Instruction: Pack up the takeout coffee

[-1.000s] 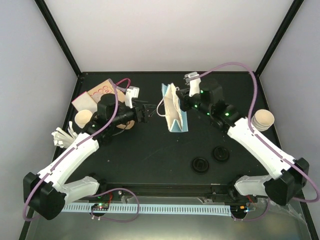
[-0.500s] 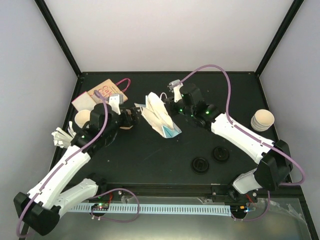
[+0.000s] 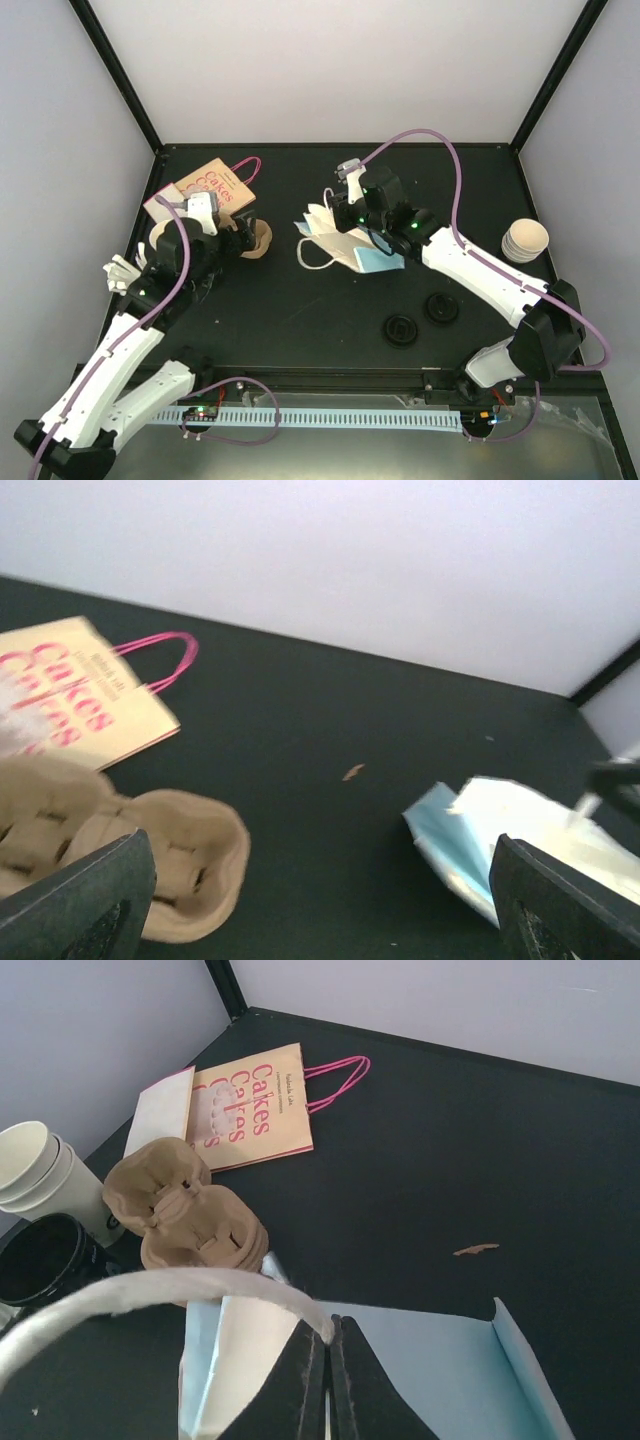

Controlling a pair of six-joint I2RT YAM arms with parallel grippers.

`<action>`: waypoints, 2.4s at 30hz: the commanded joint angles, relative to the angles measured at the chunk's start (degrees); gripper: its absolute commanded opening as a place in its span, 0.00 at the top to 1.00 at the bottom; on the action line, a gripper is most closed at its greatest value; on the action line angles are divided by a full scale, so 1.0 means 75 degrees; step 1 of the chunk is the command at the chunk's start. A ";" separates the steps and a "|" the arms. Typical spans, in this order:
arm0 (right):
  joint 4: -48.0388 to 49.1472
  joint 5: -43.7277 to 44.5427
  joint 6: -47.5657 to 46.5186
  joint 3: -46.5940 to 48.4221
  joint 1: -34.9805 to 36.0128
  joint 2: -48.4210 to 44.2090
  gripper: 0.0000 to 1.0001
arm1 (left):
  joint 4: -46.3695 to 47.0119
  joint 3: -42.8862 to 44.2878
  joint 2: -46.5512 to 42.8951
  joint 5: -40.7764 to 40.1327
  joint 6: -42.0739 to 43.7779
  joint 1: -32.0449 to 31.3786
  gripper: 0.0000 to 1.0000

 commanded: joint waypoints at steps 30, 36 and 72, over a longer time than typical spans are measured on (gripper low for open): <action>0.0697 -0.1640 -0.0258 -0.0233 0.0069 0.0374 0.95 | 0.3967 -0.0235 0.2178 0.5869 -0.3571 -0.0442 0.20; 0.0674 -0.1678 -0.0359 -0.0221 0.0134 0.0424 0.95 | 0.4323 -0.0174 0.2360 0.5984 -0.3478 -0.0593 0.17; -0.1600 0.1855 -0.0090 -0.1280 0.0148 -0.1155 0.54 | 0.2465 -0.0173 0.1911 0.4738 -0.1935 -0.0301 0.98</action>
